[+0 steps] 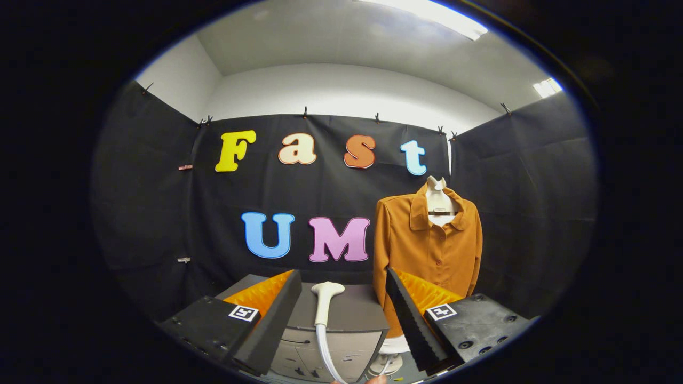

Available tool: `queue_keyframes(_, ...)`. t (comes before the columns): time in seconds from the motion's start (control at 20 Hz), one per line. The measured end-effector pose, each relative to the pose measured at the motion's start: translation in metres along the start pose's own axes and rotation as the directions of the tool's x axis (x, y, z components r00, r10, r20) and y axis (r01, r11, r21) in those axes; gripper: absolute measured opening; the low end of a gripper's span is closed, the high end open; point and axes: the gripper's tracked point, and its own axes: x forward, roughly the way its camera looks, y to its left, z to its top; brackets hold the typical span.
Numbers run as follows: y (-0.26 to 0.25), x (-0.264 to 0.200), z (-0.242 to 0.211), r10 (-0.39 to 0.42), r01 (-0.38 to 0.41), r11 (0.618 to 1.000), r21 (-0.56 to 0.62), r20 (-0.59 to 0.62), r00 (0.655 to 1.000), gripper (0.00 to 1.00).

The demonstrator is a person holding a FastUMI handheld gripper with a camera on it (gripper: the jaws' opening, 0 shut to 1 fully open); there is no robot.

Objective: Iron the clothes twice with a garment steamer, once on the left side and once on the right side.

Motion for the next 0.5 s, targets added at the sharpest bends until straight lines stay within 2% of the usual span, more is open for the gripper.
queue_keyframes(0.5,0.0113,-0.0007,-0.0080,0.004,-0.005,1.000,-0.009,-0.019,1.000,0.98)
